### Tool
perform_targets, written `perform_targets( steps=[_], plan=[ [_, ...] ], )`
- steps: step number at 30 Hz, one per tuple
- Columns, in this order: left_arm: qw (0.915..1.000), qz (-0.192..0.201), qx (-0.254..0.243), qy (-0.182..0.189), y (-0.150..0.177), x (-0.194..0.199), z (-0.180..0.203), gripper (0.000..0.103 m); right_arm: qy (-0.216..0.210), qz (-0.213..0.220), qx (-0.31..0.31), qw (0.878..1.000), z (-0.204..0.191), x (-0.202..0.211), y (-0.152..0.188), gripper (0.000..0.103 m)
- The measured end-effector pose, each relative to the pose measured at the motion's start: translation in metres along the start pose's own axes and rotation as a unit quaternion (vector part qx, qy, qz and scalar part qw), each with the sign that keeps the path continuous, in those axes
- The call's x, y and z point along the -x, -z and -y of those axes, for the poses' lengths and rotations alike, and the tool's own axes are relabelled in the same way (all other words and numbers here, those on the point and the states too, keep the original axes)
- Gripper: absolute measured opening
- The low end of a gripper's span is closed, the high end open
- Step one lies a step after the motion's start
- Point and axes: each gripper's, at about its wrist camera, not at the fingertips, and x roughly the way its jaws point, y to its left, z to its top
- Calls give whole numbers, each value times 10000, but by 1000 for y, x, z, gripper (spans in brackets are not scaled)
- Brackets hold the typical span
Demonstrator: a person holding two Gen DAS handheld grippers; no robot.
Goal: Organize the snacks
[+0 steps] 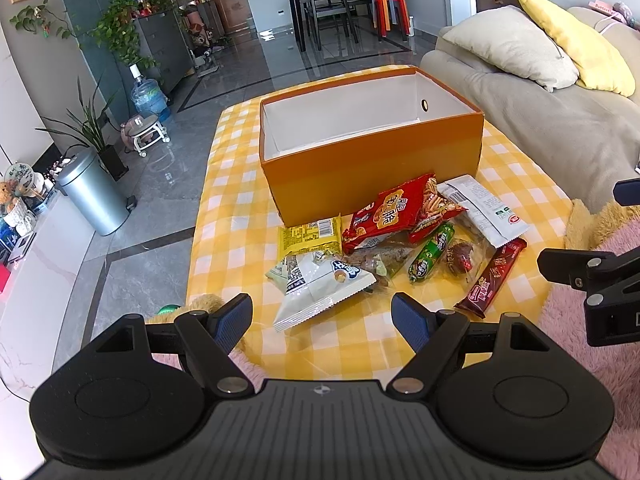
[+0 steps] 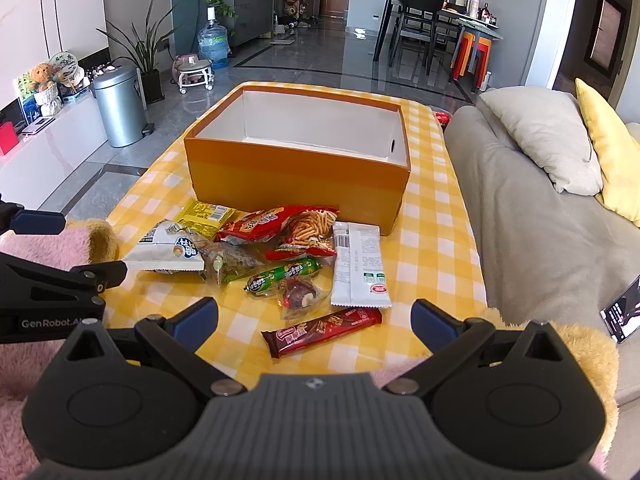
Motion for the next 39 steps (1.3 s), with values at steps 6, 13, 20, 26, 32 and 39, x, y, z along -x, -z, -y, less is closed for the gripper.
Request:
perform_targets(
  steps=[6, 13, 20, 26, 32, 39],
  plan=[
    [10000, 1, 12, -13, 3, 3, -2, 93, -3, -5, -21, 10000, 1, 0, 0, 99],
    [10000, -18, 8, -48, 2, 5, -2, 93, -26, 51, 17, 10000, -1, 2, 1, 99],
    [10000, -15, 15, -50, 3, 5, -2, 93, -37, 92, 20, 9999, -2, 4, 2, 99],
    [10000, -16, 16, -48, 3, 5, -2, 93, -44, 97, 81, 9999, -5, 4, 1, 99],
    [10000, -18, 12, -49, 2, 5, -2, 93, -47, 88, 100, 9999, -6, 4, 1, 99],
    [10000, -48, 7, -17, 4, 6, -2, 93, -43, 88, 102, 9999, -6, 4, 1, 99]
  ],
)
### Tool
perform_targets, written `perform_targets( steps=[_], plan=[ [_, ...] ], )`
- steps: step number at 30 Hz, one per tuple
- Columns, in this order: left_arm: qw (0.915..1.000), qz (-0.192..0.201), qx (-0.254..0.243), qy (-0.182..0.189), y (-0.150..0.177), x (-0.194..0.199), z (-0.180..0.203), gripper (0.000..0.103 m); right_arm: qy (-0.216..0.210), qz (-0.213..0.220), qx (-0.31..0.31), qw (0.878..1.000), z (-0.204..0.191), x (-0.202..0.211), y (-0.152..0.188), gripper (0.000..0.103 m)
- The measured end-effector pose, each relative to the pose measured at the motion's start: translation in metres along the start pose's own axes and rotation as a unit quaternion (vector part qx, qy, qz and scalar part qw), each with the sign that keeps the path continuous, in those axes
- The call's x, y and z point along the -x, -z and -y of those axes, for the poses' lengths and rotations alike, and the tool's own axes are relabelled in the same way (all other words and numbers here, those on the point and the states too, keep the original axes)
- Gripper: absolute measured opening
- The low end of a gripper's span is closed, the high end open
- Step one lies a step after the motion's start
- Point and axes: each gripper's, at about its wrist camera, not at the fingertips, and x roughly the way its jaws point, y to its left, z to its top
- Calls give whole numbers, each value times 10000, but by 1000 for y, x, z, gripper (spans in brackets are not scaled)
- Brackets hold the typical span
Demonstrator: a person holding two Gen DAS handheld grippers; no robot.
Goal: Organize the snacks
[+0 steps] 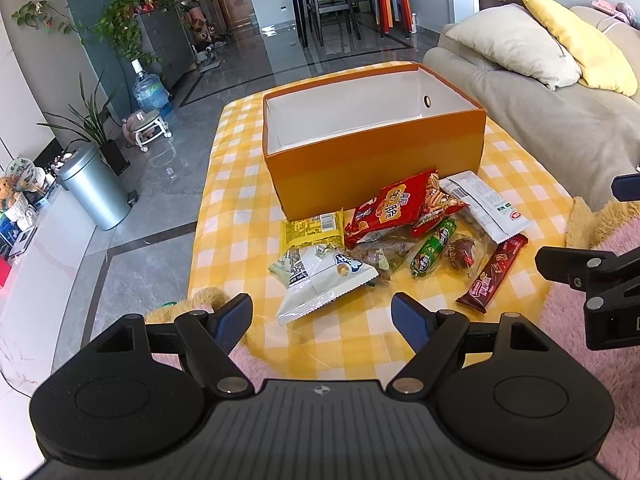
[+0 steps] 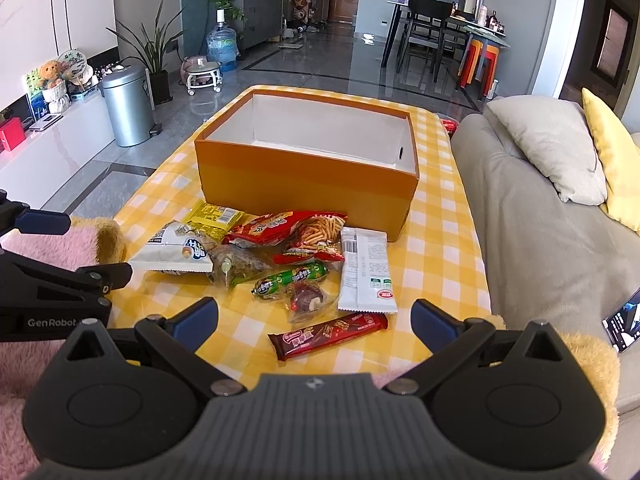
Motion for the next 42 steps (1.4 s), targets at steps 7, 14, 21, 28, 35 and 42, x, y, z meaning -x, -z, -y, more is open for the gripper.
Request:
perform_targets(
  steps=[7, 14, 21, 28, 35, 42],
  plan=[
    [10000, -41, 5, 13, 1, 0, 0, 93, -9, -20, 23, 10000, 0, -1, 0, 99],
    [9999, -117, -16, 55, -2, -3, 1, 92, -21, -61, 18, 10000, -1, -3, -1, 99],
    [9992, -225, -20, 319, -9, -8, -2, 84, -122, -129, -14, 9998, 2, -9, -4, 99],
    [9937, -481, 424, 919, -26, -23, -20, 62, -319, -230, -167, 9991, 8, -22, -11, 90],
    [9845, -818, 1026, 1166, -48, -51, -40, 57, -582, -413, -324, 9969, 13, -45, -22, 66],
    [9789, -1114, 1382, 1008, -67, -87, -52, 74, -860, -474, -516, 9938, 11, -79, -42, 63]
  ],
)
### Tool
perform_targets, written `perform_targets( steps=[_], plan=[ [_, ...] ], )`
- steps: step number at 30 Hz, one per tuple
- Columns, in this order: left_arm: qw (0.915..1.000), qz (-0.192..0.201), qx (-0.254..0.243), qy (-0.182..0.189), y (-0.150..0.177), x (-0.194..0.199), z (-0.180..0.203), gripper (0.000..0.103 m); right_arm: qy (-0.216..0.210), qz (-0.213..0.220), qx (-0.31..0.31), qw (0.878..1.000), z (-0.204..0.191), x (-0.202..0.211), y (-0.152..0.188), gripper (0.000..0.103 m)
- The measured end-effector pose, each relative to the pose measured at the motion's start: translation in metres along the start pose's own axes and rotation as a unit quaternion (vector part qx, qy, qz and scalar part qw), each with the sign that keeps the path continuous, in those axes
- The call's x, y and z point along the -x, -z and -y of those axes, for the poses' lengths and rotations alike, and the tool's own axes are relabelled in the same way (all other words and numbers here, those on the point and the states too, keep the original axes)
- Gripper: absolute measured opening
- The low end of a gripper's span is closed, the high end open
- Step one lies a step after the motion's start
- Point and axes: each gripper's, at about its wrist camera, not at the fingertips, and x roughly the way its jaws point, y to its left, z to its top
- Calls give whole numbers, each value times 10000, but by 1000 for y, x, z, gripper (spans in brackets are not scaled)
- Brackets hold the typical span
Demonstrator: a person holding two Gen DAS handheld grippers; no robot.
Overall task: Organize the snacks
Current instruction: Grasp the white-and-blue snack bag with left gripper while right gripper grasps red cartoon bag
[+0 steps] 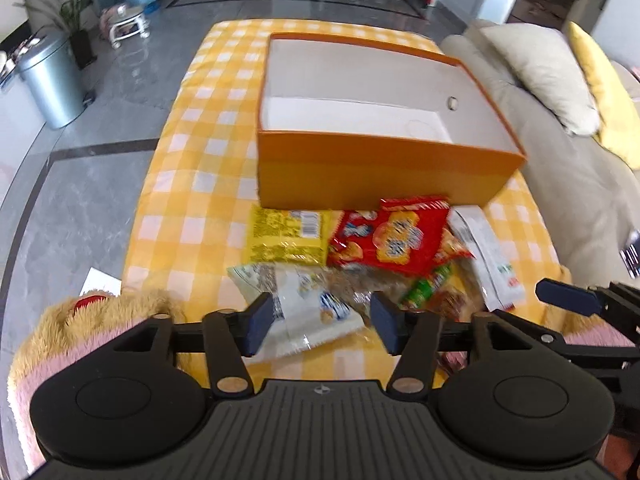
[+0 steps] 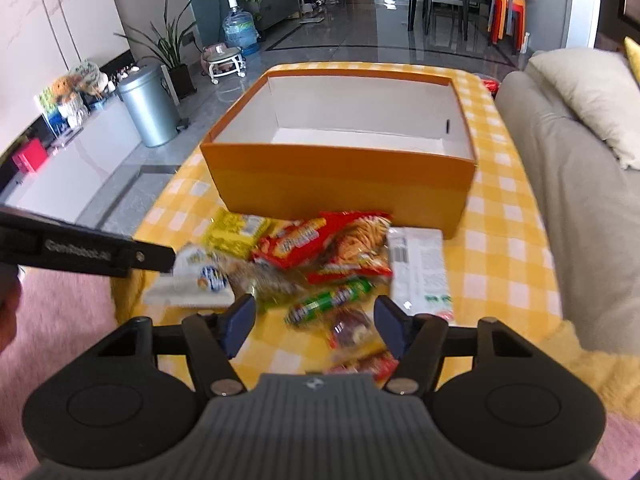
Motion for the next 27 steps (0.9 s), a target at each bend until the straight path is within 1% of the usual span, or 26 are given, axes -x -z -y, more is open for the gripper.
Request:
perform_targets(
  steps=[2, 4, 6, 7, 8, 11, 14, 17, 19, 23, 25, 27],
  plan=[
    [9999, -43, 107, -31, -6, -8, -4, 75, -88, 14, 2, 10000, 0, -10, -8, 64],
    [9996, -206, 182, 8, -10, -17, -8, 77, -109, 23, 138, 9998, -2, -22, -16, 66],
    [9990, -385, 240, 20, -13, -27, -12, 77, -111, 78, 461, 9988, -5, -36, -24, 74],
    [9986, -456, 280, 5, -14, -32, -14, 77, -107, 125, 629, 9979, -6, -41, -27, 80],
    [9981, -517, 323, -16, -15, -37, -16, 77, -116, 183, 878, 9959, -9, -47, -31, 83],
    [9964, -686, 489, -43, -17, -48, -22, 77, -154, 157, 1481, 9887, -14, -67, -42, 83],
    [9949, -836, 556, -90, -18, -57, -24, 75, -243, 25, 1810, 9832, -14, -87, -50, 83],
    [9938, -959, 543, -167, -17, -65, -26, 75, -315, -130, 2066, 9778, -16, -106, -54, 84],
    [9929, -1033, 572, -126, -17, -71, -28, 75, -319, -229, 2218, 9743, -16, -117, -55, 86],
    [9913, -1161, 607, -79, -16, -81, -31, 75, -466, -431, 2446, 9675, -18, -134, -53, 86],
    [9908, -1181, 656, -19, -16, -84, -33, 73, -522, -478, 2525, 9650, -18, -139, -51, 86],
    [9905, -1201, 673, 20, -15, -87, -34, 68, -568, -489, 2549, 9640, -19, -141, -50, 86]
  ],
)
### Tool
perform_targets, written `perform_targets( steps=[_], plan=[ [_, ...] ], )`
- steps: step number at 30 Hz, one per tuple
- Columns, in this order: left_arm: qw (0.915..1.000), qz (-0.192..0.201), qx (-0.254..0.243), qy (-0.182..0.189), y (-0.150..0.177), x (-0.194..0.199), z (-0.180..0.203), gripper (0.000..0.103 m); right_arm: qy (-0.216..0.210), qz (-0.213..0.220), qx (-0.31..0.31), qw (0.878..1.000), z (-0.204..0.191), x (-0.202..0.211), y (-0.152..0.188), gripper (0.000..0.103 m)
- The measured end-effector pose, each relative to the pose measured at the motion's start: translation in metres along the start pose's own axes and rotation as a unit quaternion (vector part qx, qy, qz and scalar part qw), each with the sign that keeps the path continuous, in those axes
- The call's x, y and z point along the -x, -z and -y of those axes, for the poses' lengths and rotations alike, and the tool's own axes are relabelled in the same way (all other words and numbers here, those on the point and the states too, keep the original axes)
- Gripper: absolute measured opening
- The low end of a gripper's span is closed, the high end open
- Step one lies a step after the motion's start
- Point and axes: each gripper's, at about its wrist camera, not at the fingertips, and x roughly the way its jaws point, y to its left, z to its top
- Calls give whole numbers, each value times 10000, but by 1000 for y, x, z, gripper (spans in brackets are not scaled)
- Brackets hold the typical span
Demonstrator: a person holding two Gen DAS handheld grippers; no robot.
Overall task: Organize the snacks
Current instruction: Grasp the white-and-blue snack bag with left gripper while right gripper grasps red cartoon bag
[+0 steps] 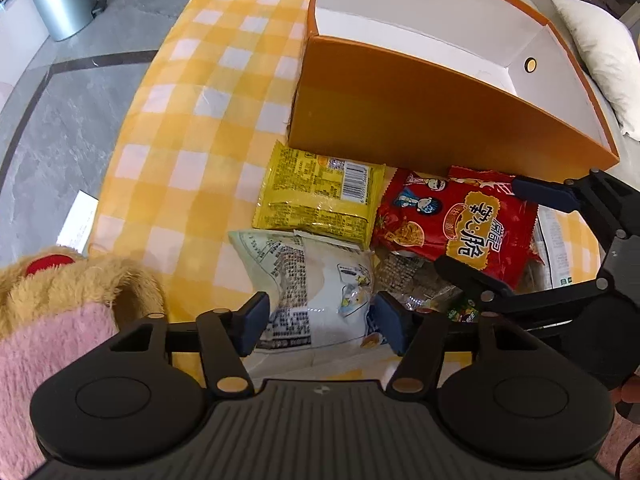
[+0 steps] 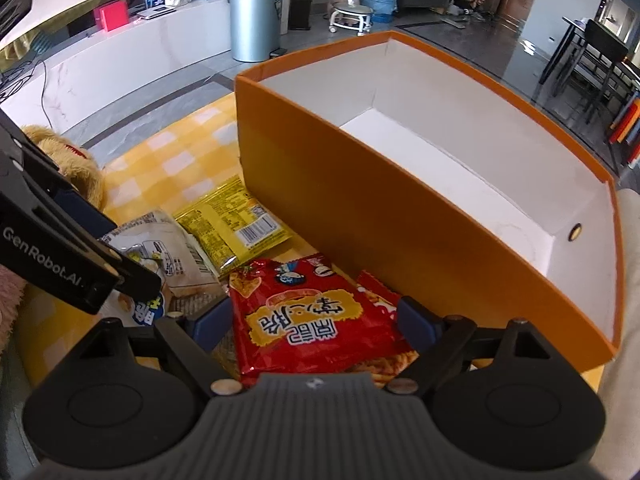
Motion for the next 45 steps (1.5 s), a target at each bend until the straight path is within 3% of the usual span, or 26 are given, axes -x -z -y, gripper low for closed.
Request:
perform_targets(
  steps=[12, 22, 23, 24, 25, 26, 31, 33, 34, 35, 37, 39, 41, 45],
  plan=[
    [9998, 184, -25, 63, 2, 0, 5, 52, -125, -325, -48, 9994, 3, -4, 3, 69],
    [9980, 619, -24, 106, 12, 23, 4, 44, -95, -219, -261, 9994, -2, 23, 4, 58],
    [9976, 686, -40, 106, 14, 27, 5, 44, -57, -202, -299, 9993, -2, 27, 5, 53],
    [9971, 751, -57, 120, 16, 30, 5, 44, -64, -173, -361, 9992, -2, 31, 6, 22],
    [9965, 819, -60, 145, 17, 35, 5, 44, -161, -130, -524, 9984, -1, 37, 7, 7],
    [9960, 869, -59, 172, 18, 38, 5, 44, -138, -98, -691, 9975, 1, 41, 8, 7],
    [9945, 1017, -138, 224, 24, 50, 8, 44, -170, 3, -960, 9952, 1, 56, 14, 9],
    [9938, 1074, -165, 250, 25, 53, 10, 44, -192, -11, -859, 9961, 0, 57, 16, 22],
    [9936, 1085, -191, 241, 25, 54, 11, 44, -181, -45, -731, 9971, -1, 57, 17, 44],
    [9936, 1087, -226, 215, 25, 53, 12, 44, -213, -64, -609, 9979, -1, 56, 17, 57],
    [9936, 1089, -263, 158, 22, 51, 13, 44, -348, -68, -349, 9988, 2, 52, 16, 62],
    [9936, 1096, -256, 109, 19, 49, 12, 44, -532, -318, -121, 9980, 10, 45, 11, 76],
    [9932, 1141, -225, 90, 19, 49, 11, 44, -646, -521, -204, 9963, 20, 37, 4, 79],
    [9926, 1207, -126, 91, 18, 52, 8, 44, -1089, -781, -934, 9866, 34, 24, -8, 79]
  ],
)
